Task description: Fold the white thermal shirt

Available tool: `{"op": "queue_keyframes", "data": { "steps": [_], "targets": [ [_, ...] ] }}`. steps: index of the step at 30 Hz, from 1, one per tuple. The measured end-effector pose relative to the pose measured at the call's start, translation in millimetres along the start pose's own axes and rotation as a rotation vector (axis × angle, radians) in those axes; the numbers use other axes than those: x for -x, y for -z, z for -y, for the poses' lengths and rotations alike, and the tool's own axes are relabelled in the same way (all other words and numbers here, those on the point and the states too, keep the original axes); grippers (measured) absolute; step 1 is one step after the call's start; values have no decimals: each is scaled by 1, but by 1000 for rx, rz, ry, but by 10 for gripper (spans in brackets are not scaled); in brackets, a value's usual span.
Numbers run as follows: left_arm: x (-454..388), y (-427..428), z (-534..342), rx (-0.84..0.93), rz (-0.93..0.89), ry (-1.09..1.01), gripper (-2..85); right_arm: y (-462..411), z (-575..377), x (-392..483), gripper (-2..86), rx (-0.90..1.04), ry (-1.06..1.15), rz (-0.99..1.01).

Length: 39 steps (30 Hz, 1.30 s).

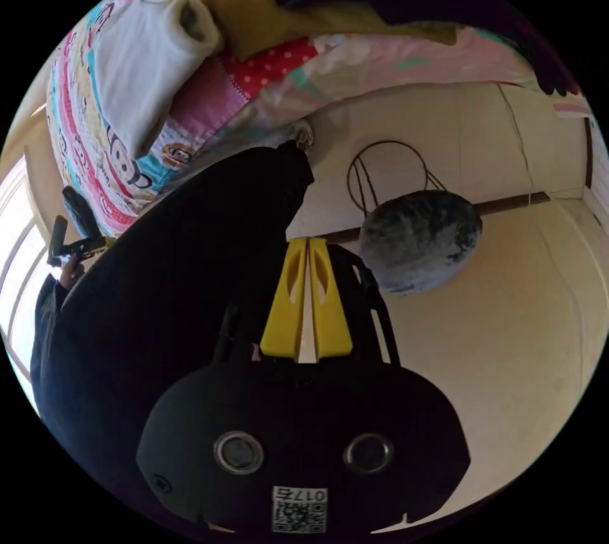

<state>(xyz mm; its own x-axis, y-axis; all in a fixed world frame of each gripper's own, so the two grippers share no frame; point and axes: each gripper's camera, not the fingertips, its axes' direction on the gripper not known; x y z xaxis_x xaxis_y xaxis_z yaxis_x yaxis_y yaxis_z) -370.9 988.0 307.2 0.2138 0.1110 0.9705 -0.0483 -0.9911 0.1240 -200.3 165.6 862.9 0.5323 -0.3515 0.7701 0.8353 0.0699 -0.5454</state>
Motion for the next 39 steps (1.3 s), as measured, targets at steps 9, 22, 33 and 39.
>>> {"op": "queue_keyframes", "data": {
  "steps": [9, 22, 33, 39],
  "targets": [
    [-203, -58, 8, -1, 269, -471, 0, 133, 11, -39, 14, -338, 309, 230],
    [-363, -105, 109, -142, 336, -317, 152, 168, 56, -29, 84, -279, 503, 372],
    [-426, -194, 101, -75, 794, -417, 87, 153, 78, -41, 21, -128, 401, 647],
    [-358, -128, 60, -71, 368, -392, 47, 185, 78, 9, 10, -46, 618, 753]
  ]
}}
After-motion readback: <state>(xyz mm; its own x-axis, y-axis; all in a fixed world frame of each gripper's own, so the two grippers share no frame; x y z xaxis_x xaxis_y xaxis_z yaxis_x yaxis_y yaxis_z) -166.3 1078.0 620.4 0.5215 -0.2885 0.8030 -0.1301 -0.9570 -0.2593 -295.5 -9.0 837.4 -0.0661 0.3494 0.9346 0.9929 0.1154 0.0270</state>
